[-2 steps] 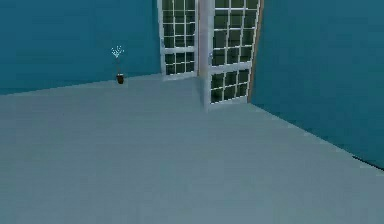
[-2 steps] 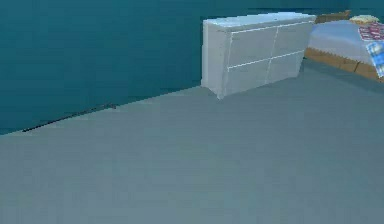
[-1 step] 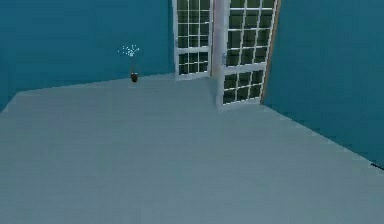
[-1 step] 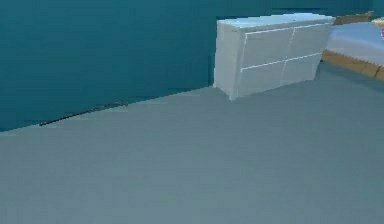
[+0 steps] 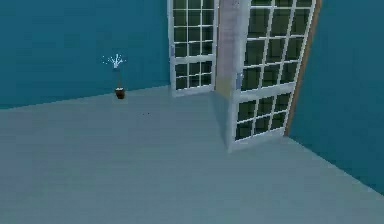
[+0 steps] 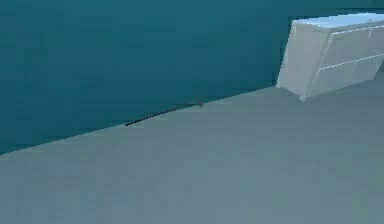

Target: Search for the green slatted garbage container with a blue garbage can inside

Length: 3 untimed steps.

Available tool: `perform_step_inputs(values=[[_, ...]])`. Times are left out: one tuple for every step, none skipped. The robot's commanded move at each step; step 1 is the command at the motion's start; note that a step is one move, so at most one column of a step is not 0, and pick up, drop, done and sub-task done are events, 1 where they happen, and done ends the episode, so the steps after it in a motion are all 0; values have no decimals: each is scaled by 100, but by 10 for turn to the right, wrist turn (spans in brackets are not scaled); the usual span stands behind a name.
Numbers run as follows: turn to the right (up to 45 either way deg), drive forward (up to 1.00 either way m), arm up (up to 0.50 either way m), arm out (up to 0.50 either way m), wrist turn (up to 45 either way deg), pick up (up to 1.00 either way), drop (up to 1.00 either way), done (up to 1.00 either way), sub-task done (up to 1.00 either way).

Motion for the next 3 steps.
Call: perform_step_inputs(values=[[0,100,0,0,0,0,0,0,0],[0,100,0,0,0,0,0,0,0],[30,0,0,0,0,0,0,0,0]])
